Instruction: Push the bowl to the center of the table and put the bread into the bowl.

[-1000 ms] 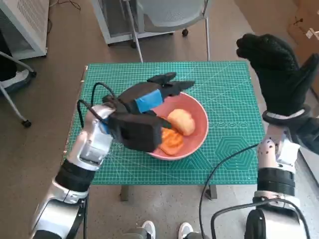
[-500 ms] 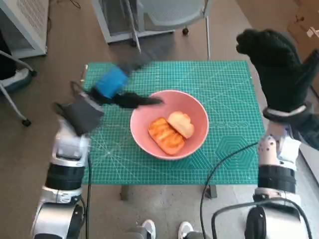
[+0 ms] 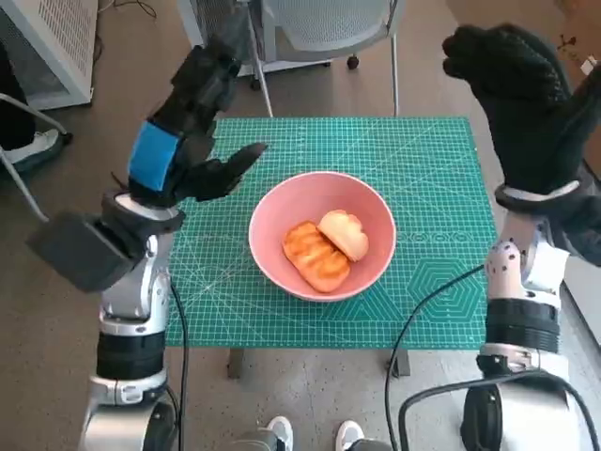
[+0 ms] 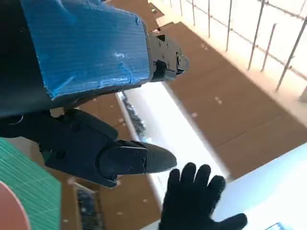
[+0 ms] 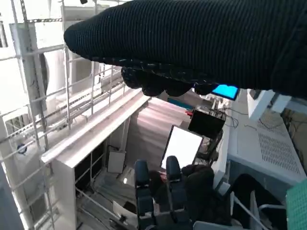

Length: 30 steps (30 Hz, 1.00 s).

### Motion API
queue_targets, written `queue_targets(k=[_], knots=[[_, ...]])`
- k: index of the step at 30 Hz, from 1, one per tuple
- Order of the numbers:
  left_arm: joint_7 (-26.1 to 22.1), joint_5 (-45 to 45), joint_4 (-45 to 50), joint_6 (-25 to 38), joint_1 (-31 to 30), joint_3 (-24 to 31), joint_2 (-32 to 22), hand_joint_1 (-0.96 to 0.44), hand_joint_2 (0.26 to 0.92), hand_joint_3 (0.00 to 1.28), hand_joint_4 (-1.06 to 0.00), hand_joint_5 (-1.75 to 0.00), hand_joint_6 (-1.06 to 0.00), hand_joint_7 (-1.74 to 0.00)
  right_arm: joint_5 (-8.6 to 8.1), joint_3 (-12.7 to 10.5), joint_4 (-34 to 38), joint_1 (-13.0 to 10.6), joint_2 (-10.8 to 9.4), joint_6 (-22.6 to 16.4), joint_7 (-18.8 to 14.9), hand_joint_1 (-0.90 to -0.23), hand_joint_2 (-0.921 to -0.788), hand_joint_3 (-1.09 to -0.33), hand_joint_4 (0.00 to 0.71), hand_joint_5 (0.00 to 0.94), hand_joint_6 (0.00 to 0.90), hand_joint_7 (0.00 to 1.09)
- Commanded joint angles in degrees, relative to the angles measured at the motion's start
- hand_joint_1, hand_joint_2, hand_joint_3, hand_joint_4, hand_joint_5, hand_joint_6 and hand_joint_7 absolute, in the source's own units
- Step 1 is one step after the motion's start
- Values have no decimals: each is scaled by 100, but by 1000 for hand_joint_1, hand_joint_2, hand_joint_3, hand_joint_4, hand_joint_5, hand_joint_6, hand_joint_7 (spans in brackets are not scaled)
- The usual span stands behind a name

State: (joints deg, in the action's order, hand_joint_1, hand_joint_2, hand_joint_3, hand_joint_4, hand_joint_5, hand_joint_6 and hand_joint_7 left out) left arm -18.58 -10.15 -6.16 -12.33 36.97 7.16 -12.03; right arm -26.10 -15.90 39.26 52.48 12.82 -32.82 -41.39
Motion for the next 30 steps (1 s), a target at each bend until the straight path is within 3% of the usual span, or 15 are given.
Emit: queue_targets(k=[1, 9, 30], knots=[[100, -224, -22, -96, -39, 91, 165, -654, 921, 413, 1, 0, -129, -5, 195, 81, 123, 16, -96, -65, 148, -661, -921, -717, 334, 0, 431, 1], [106, -338, -99, -213, -1, 134, 224, -661, 921, 406, -2, -1, -132, -9, 311, 117, 165, 32, -106, -158, 246, -658, -921, -732, 323, 0, 431, 1], [-74, -335, -279, -315, 174, 76, 106, -648, 921, 398, -11, -5, -136, -20, 399, 121, 70, -116, -70, -175, 361, -652, -921, -741, 336, 9, 432, 1]])
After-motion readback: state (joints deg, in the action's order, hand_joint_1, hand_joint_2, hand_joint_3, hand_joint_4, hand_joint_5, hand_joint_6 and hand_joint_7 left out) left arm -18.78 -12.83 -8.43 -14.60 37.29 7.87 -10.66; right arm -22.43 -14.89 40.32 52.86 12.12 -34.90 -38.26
